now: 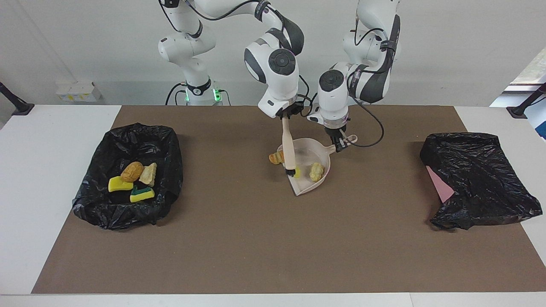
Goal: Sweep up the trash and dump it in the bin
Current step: 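Sweep the bread and sponges into the dustpan with the right gripper's brush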
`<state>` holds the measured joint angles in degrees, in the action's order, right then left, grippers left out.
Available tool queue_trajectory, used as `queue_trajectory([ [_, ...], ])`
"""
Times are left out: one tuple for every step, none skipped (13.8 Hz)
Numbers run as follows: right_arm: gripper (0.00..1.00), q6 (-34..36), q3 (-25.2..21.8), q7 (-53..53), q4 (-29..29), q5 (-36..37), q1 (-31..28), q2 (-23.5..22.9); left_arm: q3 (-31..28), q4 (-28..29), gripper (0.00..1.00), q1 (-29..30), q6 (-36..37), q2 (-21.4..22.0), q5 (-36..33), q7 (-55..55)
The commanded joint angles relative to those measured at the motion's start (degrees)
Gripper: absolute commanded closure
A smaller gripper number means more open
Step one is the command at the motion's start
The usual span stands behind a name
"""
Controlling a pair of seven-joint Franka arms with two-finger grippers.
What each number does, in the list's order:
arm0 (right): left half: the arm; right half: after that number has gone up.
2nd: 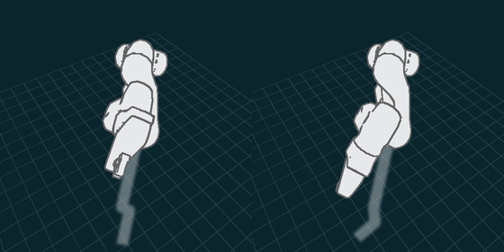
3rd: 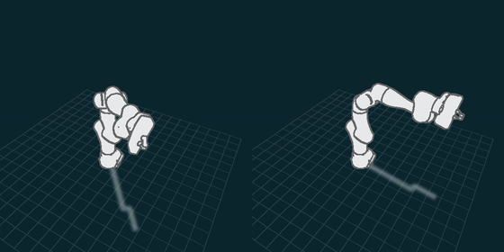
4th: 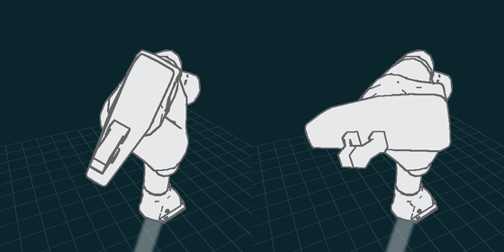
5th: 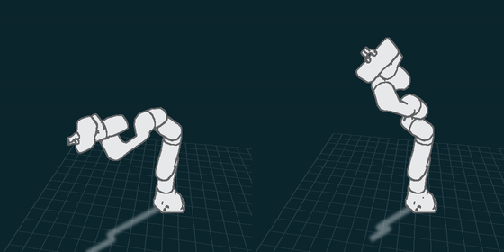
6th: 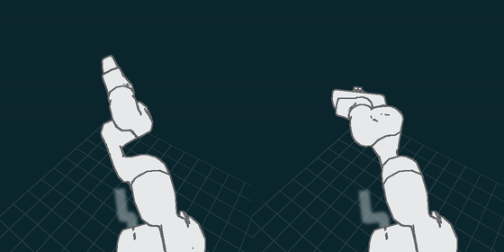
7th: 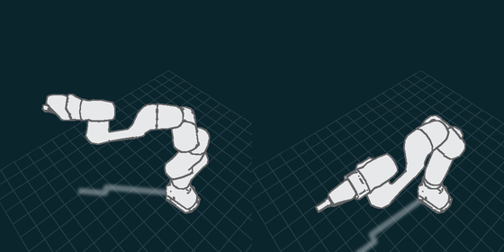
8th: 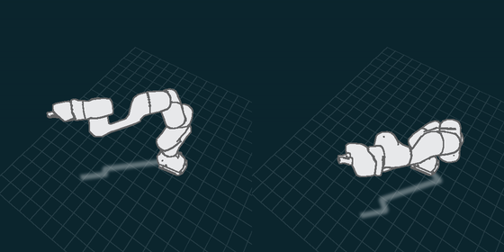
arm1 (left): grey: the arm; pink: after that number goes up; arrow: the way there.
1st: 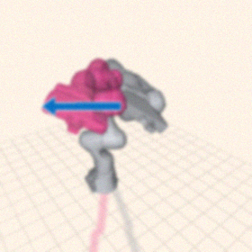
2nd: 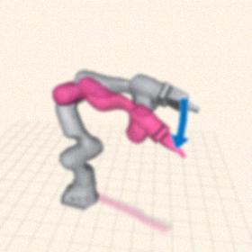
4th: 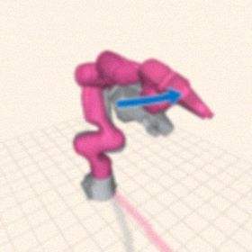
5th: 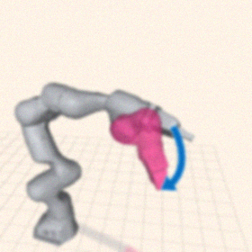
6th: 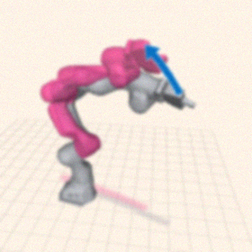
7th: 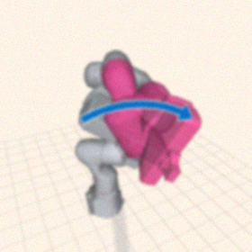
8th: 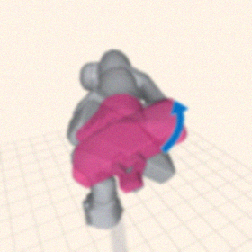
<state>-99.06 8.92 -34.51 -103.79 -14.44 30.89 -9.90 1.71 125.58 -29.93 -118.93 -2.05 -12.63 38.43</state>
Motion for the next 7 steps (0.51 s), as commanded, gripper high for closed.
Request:
queue_trajectory([
  [1.00, -2.7, 0.1, 0.8, -9.7, -0.2, -2.9, 5.1, 0.0, 1.2, 1.00, 1.2, -1.7, 0.4, 0.8, 3.1],
  [1.00, -5.2, 0.1, 1.0, -12.9, -0.1, -3.6, 6.3, 0.0, 1.2, 1.00, 1.2, -1.7, 0.4, 0.8, 3.7],
  [1.00, -7.3, 0.1, 1.6, -15.7, 0.4, -4.3, 7.3, 0.0, 1.2, 1.00, 1.2, -1.7, 0.4, 0.8, 4.8],
  [1.00, -8.7, 0.1, 1.7, -17.6, 1.3, -4.8, 7.4, 0.0, 1.2, 1.00, 1.4, -1.7, 0.4, 0.7, 6.5],
  [1.00, -9.6, 0.1, 1.7, -18.5, 1.8, -5.2, 7.4, 0.0, 1.2, 1.00, 1.3, -1.3, 0.4, 0.8, 7.2],
  [1.00, -9.9, 0.2, 1.5, -19.1, 1.8, -5.5, 7.3, 0.0, 1.2, 1.00, 1.0, -0.7, 0.5, 0.8, 7.3],
  [1.00, -11.1, 0.4, 1.0, -19.5, 1.8, -5.1, 6.9, 0.0, 1.2, 1.00, 0.3, -0.3, 0.6, 0.8, 7.2],
])
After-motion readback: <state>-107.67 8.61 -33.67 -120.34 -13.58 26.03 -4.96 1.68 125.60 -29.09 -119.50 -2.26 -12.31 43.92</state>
